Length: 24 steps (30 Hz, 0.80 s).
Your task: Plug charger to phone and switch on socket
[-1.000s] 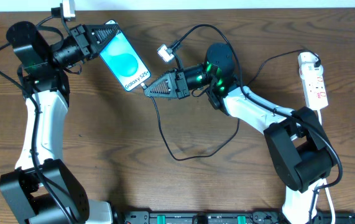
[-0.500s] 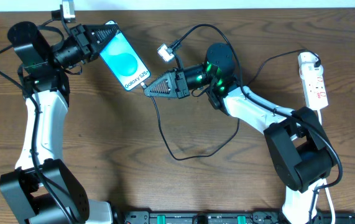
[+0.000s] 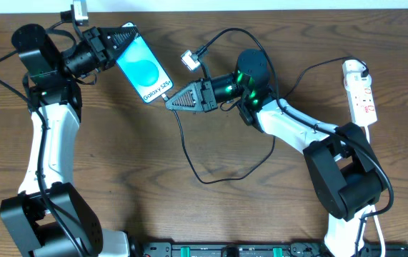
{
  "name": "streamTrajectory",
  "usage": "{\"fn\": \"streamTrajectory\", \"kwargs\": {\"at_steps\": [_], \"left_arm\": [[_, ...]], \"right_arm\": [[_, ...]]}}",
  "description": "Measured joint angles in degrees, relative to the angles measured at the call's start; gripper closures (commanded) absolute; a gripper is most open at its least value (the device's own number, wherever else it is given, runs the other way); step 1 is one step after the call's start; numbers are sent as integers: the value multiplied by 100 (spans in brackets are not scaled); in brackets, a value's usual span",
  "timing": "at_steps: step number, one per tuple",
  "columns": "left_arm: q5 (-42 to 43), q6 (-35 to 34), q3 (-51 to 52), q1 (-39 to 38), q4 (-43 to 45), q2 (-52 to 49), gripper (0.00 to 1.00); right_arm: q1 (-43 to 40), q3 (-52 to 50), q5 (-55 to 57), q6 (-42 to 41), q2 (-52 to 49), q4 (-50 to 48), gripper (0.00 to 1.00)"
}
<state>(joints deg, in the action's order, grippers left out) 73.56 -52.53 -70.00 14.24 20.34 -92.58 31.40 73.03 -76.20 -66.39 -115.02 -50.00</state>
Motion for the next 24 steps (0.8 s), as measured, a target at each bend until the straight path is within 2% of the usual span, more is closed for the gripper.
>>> {"fn": "streamTrajectory", "kwargs": {"at_steps": [24], "left_arm": [[-208, 9, 0, -22, -24, 0, 92]], "right_arm": [[-20, 0, 166, -20, 0, 216, 99]]}}
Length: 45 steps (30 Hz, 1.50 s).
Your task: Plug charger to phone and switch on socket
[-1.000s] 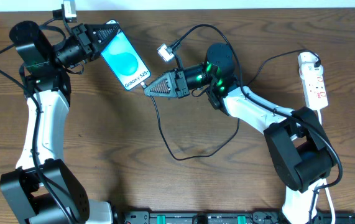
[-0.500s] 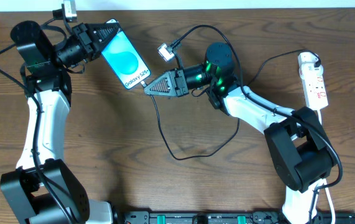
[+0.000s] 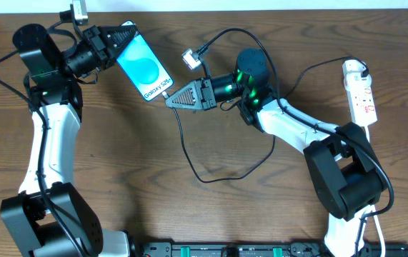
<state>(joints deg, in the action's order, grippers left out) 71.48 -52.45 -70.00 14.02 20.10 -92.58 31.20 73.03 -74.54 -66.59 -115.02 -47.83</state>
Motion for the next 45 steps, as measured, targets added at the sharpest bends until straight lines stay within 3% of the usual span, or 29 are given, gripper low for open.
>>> {"fn": "streamTrajectory", "kwargs": {"at_steps": [31, 45], "left_arm": [[179, 142, 2, -61, -31, -2, 93], [13, -190, 2, 203, -55, -2, 92]], "right_arm": [[22, -2, 90, -22, 0, -437, 99], [22, -2, 105, -11, 0, -426, 99]]}}
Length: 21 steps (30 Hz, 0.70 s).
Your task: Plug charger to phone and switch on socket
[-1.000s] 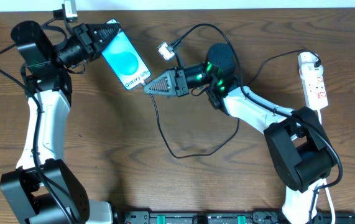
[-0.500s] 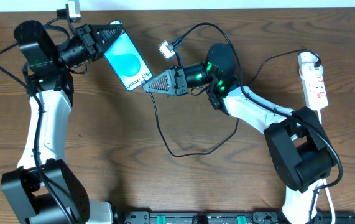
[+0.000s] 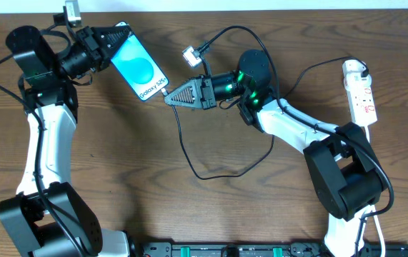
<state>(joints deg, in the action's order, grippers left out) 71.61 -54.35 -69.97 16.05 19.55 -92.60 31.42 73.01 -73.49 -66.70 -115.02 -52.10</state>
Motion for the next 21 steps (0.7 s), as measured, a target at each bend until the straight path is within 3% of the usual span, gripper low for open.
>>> {"fn": "streamTrajectory", "kwargs": {"at_steps": [21], "left_arm": [[-48, -258, 0, -2, -2, 0, 93]], "right_arm": [[118, 2, 127, -52, 0, 190, 99]]}}
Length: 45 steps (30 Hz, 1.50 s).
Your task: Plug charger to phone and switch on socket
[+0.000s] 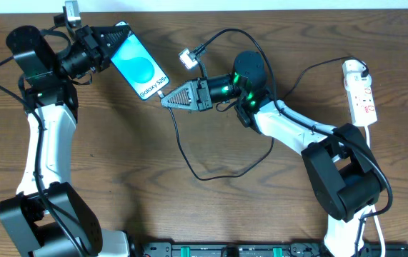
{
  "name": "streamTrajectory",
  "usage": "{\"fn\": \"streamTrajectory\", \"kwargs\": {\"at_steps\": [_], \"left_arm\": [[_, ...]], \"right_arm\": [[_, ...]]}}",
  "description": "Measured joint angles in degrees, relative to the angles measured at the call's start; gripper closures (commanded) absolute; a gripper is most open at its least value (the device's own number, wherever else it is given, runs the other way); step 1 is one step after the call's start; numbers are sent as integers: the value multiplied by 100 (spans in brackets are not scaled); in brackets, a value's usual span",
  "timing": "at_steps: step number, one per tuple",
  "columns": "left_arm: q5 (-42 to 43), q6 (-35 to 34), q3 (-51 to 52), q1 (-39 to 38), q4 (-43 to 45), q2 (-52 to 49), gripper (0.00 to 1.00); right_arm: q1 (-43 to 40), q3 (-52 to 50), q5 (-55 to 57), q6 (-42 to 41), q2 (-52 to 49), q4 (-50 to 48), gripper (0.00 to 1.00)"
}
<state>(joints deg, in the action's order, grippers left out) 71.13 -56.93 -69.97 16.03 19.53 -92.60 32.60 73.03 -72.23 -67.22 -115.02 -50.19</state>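
Observation:
A phone (139, 66) with a blue screen lies tilted at the table's upper left, its top end between the fingers of my left gripper (116, 35), which is shut on it. My right gripper (166, 100) is shut on the tip of the black charger cable (189, 146), right at the phone's lower end. Whether the plug is seated in the port cannot be told. The cable loops down over the table and back up. A white socket strip (359, 93) lies at the far right edge.
A small white-and-silver USB plug (188, 58) on another black lead rests just above my right gripper. A black rail (246, 250) runs along the table's front edge. The arm bases stand at lower left and lower right.
My right gripper has shifted slightly left, bringing the cable tip up against the phone's lower end. The left gripper and the phone stay as they were.
At first my left gripper held the phone with my right gripper's cable tip at its lower end. Later the phone had moved up and left, opening a small gap. Now the cable tip is at the phone's end again.

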Motion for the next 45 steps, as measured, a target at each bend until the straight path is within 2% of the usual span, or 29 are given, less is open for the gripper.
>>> {"fn": "streamTrajectory", "kwargs": {"at_steps": [31, 45], "left_arm": [[-76, 20, 0, -105, 0, 0, 93], [-28, 210, 0, -105, 11, 0, 92]], "right_arm": [[0, 0, -133, -2, 0, -149, 99], [0, 0, -136, -393, 0, -146, 99]]}}
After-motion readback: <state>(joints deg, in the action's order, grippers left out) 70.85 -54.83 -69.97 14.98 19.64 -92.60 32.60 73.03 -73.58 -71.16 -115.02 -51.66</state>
